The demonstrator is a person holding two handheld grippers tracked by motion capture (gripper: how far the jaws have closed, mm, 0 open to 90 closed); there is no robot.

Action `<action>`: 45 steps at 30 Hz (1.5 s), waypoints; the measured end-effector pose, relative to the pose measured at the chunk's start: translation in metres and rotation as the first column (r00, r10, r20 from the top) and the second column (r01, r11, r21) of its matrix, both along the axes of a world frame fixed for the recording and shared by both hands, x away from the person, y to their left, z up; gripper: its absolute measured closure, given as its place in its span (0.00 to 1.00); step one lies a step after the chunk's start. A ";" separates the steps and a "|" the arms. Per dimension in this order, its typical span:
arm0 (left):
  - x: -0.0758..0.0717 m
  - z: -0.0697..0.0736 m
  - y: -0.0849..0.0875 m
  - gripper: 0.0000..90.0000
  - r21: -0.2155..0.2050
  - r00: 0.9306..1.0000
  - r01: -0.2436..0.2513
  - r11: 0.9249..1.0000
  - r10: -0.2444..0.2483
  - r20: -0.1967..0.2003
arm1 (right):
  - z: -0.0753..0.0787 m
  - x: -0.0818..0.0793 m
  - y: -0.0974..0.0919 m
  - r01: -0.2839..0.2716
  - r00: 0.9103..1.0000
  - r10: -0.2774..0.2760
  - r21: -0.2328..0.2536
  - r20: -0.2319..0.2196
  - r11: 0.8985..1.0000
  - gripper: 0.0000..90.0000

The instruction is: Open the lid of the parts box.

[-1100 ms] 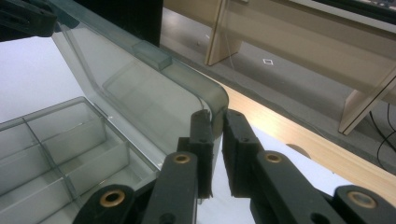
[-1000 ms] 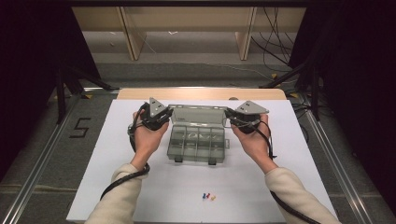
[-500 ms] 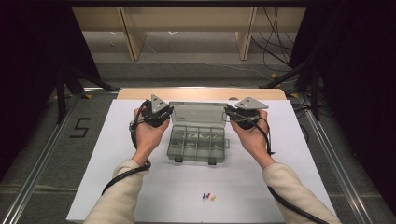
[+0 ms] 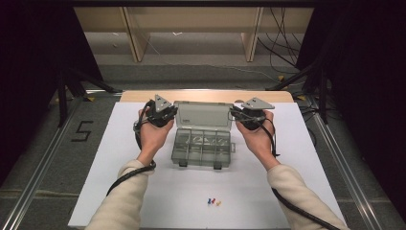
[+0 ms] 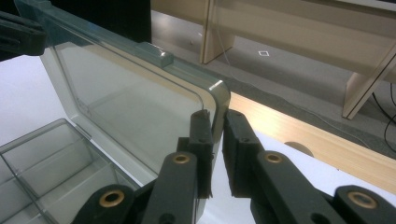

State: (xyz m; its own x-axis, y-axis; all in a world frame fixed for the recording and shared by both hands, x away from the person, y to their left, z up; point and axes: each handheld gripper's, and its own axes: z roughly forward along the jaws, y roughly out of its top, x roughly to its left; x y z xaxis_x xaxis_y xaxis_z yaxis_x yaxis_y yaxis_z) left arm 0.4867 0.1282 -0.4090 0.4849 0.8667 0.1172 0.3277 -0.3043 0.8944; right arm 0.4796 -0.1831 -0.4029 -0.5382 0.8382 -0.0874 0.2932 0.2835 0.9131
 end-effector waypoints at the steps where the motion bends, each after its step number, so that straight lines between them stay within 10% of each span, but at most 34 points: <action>1: 0.001 -0.001 0.000 0.93 -0.019 1.000 0.001 1.000 -0.001 -0.008 | 0.000 0.001 0.000 0.001 1.000 -0.001 -0.005 0.012 1.000 0.92; 45: 0.026 -0.003 -0.002 0.92 -0.039 0.998 -0.027 0.999 0.025 -0.053 | -0.004 0.025 0.002 0.044 0.998 -0.043 0.024 -0.043 0.999 0.92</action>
